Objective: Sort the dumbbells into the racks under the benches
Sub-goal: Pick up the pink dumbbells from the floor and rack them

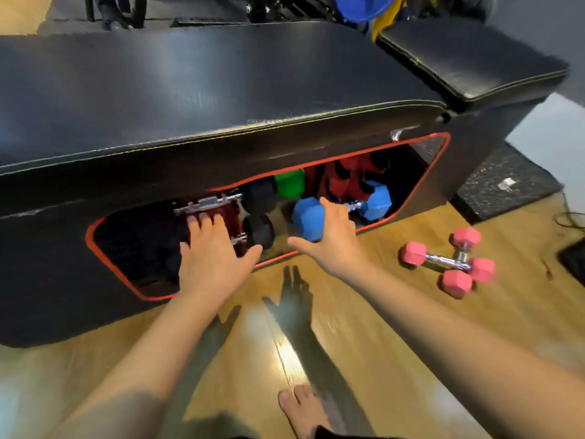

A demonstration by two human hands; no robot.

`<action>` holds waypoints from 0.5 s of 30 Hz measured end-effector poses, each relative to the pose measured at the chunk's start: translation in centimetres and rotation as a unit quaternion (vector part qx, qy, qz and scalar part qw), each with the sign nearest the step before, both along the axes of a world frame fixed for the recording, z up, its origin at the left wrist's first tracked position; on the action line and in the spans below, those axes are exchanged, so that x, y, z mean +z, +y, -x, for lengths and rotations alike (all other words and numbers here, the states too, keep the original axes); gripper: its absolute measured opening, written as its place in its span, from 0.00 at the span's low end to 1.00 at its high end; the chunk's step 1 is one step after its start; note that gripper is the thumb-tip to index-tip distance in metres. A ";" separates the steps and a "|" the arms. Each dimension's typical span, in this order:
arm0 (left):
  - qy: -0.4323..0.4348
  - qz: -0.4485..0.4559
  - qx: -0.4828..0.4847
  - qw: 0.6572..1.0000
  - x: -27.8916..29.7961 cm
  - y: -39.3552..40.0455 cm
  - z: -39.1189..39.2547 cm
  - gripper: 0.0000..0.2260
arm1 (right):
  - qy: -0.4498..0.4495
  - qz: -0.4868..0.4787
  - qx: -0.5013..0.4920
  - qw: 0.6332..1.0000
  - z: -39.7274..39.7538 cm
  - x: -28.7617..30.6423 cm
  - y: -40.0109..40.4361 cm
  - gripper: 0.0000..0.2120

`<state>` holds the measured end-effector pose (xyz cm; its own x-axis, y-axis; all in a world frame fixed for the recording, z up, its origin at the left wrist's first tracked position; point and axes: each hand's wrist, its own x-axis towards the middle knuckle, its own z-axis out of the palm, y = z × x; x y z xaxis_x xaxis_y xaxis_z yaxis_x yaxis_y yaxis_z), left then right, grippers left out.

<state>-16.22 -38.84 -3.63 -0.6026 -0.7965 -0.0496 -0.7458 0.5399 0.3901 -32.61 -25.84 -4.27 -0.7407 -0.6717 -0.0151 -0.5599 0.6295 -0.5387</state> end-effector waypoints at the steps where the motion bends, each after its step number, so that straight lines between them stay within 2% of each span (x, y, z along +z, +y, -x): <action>1: 0.005 -0.006 -0.051 0.999 0.0 1.7 1.1 0.39 | 0.000 0.003 -0.017 1.000 0.4 0.2 2.2 0.47; 6: 0.052 -0.076 -0.230 0.969 1.0 9.8 6.2 0.28 | -0.007 -0.026 -0.137 0.990 2.5 1.1 16.0 0.38; 9: 0.079 -0.102 -0.281 0.951 2.0 13.8 8.3 0.25 | -0.020 -0.032 -0.202 0.979 3.4 2.3 24.3 0.33; 12: 0.087 -0.113 -0.323 0.935 3.0 17.0 10.2 0.22 | -0.041 -0.059 -0.267 0.961 4.9 3.4 31.0 0.33; 15: 0.077 -0.115 -0.352 0.926 2.9 19.2 12.9 0.20 | -0.056 -0.046 -0.316 0.946 7.3 3.4 34.7 0.33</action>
<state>-29.09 -19.59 -0.70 -0.9825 -0.1823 -0.0394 -0.1663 0.7607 0.6275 -39.94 8.82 -0.87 -0.9843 -0.0869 -0.1536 0.0013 0.8668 -0.4986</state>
